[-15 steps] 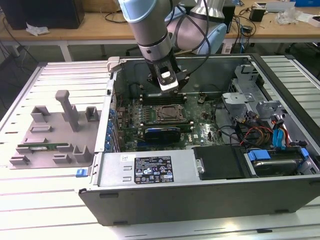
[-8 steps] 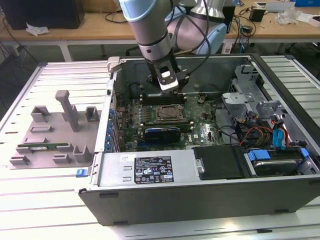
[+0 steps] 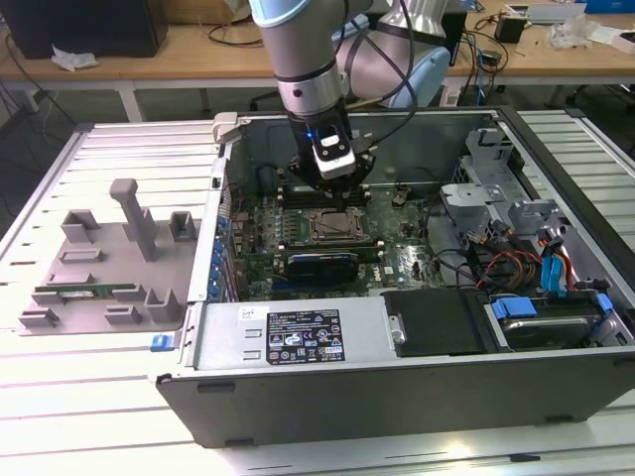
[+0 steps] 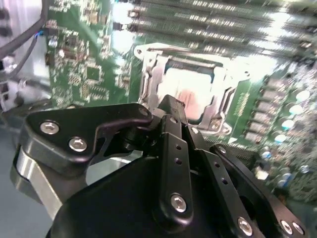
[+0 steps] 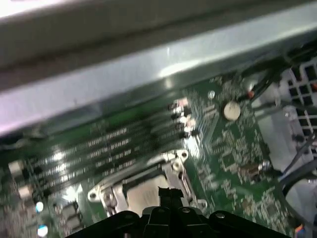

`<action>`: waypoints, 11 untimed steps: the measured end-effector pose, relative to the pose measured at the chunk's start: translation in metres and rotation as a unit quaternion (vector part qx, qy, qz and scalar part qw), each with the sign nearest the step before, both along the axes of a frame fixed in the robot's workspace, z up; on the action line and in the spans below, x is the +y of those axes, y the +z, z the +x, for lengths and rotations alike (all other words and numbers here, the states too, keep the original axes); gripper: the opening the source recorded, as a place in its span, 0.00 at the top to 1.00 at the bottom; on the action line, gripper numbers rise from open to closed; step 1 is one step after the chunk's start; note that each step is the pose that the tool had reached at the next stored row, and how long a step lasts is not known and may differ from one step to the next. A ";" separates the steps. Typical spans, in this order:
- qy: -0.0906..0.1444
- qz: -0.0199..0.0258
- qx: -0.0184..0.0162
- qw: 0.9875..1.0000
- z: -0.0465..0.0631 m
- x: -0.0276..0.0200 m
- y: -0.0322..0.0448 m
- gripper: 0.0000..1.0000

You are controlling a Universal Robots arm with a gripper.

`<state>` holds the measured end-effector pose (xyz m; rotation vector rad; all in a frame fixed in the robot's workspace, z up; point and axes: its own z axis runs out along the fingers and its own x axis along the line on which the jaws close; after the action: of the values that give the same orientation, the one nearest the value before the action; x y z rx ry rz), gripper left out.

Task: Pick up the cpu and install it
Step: 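Install the first cpu locking lever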

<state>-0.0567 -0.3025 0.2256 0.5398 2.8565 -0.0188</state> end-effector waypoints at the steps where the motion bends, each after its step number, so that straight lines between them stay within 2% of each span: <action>1: 0.001 -0.002 0.009 1.000 0.002 0.0000 0.0000 0.89; 2: 0.001 -0.002 0.011 1.000 0.003 0.0000 0.0000 0.89; 4: 0.001 -0.002 0.011 1.000 0.003 0.0000 0.0001 0.89; 5: 0.002 -0.001 0.017 1.000 0.003 0.0001 -0.0002 0.89; 7: 0.002 -0.001 0.036 0.999 0.004 0.0000 -0.0004 0.89; 8: 0.002 0.000 0.049 0.999 0.005 -0.0001 -0.0005 0.89; 9: 0.002 0.000 0.052 0.999 0.005 -0.0001 -0.0005 0.89; 11: 0.002 0.000 0.052 0.999 0.005 -0.0001 -0.0005 0.89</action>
<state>-0.0513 -0.3026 0.2251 0.5495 2.9588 -0.0473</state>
